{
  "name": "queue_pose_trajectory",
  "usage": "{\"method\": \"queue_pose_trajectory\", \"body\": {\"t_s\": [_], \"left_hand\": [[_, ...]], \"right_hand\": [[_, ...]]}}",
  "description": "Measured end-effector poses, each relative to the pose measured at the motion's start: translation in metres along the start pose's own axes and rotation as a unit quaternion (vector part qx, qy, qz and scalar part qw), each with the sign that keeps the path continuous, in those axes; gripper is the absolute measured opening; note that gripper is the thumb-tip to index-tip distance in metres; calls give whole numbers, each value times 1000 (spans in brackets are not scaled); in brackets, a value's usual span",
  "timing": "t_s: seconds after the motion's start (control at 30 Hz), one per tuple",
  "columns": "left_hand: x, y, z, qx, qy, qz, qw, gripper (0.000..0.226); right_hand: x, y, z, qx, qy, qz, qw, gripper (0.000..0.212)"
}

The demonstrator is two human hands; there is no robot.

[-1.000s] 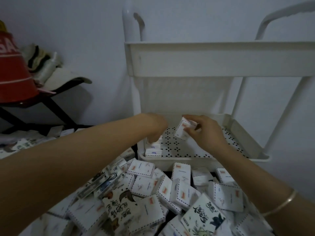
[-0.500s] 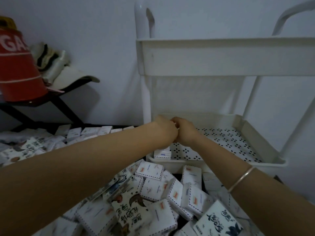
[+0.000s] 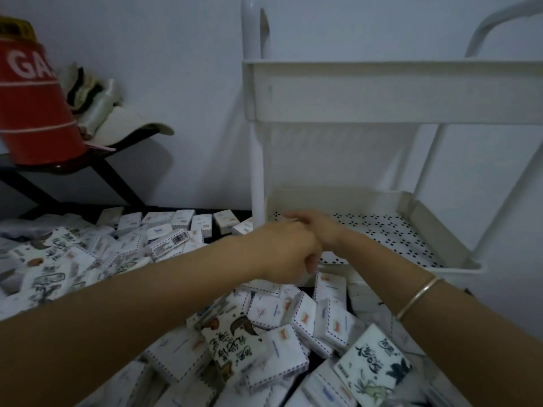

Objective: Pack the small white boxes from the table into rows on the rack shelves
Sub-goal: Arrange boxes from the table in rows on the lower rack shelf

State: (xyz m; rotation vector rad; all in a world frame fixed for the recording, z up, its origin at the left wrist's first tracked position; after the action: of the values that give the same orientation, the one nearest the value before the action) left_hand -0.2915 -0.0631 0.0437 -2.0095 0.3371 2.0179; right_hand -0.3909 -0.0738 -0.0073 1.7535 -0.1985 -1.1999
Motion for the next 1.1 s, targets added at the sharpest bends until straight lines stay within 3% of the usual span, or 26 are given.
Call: {"method": "queue_pose_trajectory", "body": {"t_s": [0.13,0.33,0.5,0.67,0.87,1.1], "left_hand": [[20,-8,-3,-15,28,-20,999,27],[31,-3,-16,-52,62,-67,994,27],[47,-4,-33,-44,147,-62,986,47],[37,-6,-32,-45,93,-101,989,53],[24,9,-44,-86,8,-195,977,45],[21,25,-61,-129,-31,-319,938,35]], "right_hand": [[-12,-2,-8,4,-39,-32,999,52],[-33,17,-51,-67,-67,-152,984,31],[-29,20,-108,-71,16,-189,979,25],[-13,14,-142,-58,110,-227,966,24],[3,6,-148,-32,174,-214,961,45],[10,-2,-148,-38,181,-198,963,60]]}}
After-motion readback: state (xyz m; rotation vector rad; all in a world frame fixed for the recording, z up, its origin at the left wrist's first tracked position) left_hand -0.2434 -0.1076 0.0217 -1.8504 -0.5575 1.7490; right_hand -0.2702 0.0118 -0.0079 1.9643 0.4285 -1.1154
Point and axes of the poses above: each hand's wrist, its own z-axis towards the middle knuckle, its own x-axis out of the palm, y = z × x, the point moved 10 cm from there along z, towards the middle knuckle, and after that the axes turned 3 degrees about -y, right-handed, at the moved point
